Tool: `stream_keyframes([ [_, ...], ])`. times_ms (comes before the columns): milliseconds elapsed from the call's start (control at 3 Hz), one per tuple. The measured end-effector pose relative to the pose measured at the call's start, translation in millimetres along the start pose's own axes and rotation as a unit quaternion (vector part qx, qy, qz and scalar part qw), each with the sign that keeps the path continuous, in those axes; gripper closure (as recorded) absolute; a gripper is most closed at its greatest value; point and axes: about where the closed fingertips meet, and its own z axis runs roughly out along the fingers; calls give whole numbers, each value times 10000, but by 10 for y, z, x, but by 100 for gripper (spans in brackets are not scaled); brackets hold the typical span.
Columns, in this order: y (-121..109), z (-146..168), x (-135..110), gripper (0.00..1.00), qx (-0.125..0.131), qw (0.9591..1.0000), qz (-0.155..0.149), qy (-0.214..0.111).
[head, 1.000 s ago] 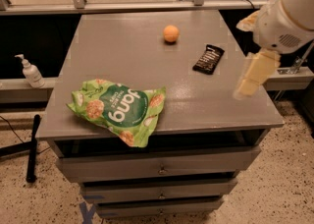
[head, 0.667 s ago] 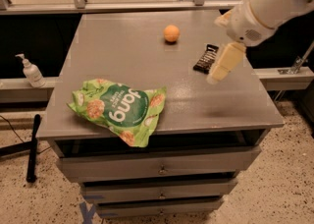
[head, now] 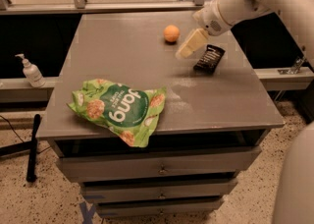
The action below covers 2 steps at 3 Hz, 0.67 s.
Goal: Move orange near green rice chip bag
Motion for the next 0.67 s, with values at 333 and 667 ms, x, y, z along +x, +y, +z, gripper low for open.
stream_keyframes([
  [333,-359,364,-98,0,110,9986,360,-384],
  [667,-521,625,-176,0,179,9964,620,-559],
])
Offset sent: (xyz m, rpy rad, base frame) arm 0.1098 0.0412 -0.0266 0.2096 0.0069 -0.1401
